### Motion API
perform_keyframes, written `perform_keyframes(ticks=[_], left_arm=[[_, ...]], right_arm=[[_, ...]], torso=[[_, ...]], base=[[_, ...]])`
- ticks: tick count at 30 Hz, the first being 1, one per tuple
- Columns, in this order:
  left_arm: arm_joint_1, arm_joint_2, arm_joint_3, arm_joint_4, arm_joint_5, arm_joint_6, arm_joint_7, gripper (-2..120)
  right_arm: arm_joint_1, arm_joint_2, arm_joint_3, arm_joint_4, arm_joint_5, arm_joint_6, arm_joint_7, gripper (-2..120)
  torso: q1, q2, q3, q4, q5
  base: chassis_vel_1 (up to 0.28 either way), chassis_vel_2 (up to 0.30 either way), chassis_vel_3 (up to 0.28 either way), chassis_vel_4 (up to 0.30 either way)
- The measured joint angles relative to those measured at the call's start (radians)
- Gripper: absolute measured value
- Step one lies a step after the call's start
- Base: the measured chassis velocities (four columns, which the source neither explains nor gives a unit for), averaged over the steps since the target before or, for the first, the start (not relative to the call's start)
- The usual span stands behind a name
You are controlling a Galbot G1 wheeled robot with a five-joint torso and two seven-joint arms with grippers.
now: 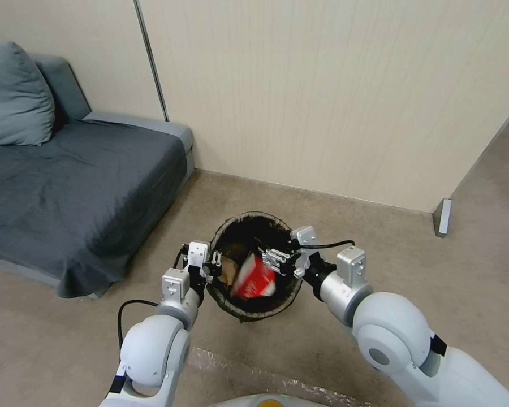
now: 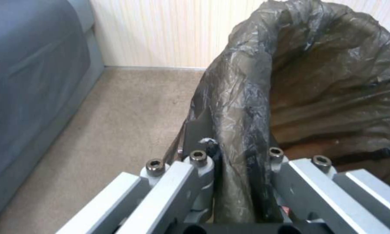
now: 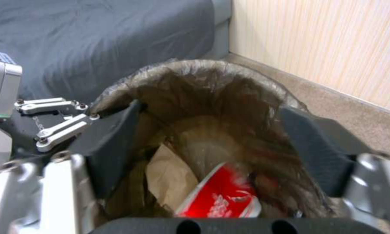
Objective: Pick up the trash bin, then pick up the garbage from the floor and place it into the trash bin.
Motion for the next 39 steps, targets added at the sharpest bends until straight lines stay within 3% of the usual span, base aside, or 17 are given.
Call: perform_keyframes(ticks=[3, 6, 14, 20, 26, 32, 33, 36, 39], left_arm=[[0.001, -0.001, 0.003, -0.003, 0.000, 0.000, 0.000, 5], [0.002, -0.002, 0.004, -0.003, 0.000, 0.000, 0.000, 5], [0.004, -0.004, -0.002, -0.004, 0.000, 0.000, 0.000, 5], [0.022, 0.000, -0.028, -0.025, -0.008, 0.010, 0.000, 5], [0.051, 0.001, -0.050, -0.054, -0.010, 0.012, 0.000, 5], [0.099, 0.005, -0.081, -0.099, -0.012, -0.031, -0.004, 5], [0.099, 0.005, -0.081, -0.099, -0.012, -0.031, -0.004, 5], [0.104, 0.005, -0.086, -0.108, -0.014, -0.043, -0.011, 5], [0.104, 0.006, -0.084, -0.108, -0.011, -0.057, -0.010, 5]], right_arm=[[-0.002, 0.002, 0.000, 0.003, -0.002, 0.001, 0.002, 94], [-0.006, 0.002, 0.007, 0.010, -0.001, 0.002, 0.004, 99], [-0.086, -0.007, 0.086, 0.082, -0.021, 0.043, 0.020, 100], [-0.297, 0.029, 0.235, 0.152, -0.245, 0.198, 0.002, 100], [-0.372, 0.096, 0.342, 0.117, -0.389, 0.332, -0.034, 100], [-0.544, 0.226, 0.515, 0.058, -0.547, 0.518, -0.186, 100], [-0.544, 0.226, 0.515, 0.058, -0.547, 0.518, -0.186, 100], [-0.669, 0.294, 0.543, 0.019, -0.621, 0.673, -0.193, 100], [-0.721, 0.310, 0.538, 0.003, -0.648, 0.734, -0.165, 100]], torso=[[0.000, 0.000, 0.000, 0.0000, 0.0000], [0.000, 0.000, 0.000, 0.0000, 0.0000], [0.000, 0.000, 0.000, 0.0001, 0.0000], [0.000, 0.000, 0.000, -0.0002, 0.0000], [0.000, 0.000, 0.000, 0.0002, 0.0001], [0.000, 0.000, 0.000, -0.0004, 0.0000], [0.000, 0.000, 0.000, -0.0004, 0.0000], [0.000, 0.000, 0.000, -0.0002, 0.0001], [0.000, 0.000, 0.000, -0.0002, -0.0002]], base=[[0.000, 0.000, 0.000, 0.000], [0.000, 0.000, 0.000, 0.000], [0.000, 0.000, 0.000, 0.000], [0.000, 0.000, 0.000, 0.000], [0.000, 0.000, 0.000, 0.000], [0.000, 0.000, 0.000, 0.000], [0.000, 0.000, 0.000, 0.000], [0.000, 0.000, 0.000, 0.000], [0.000, 0.000, 0.000, 0.000]])
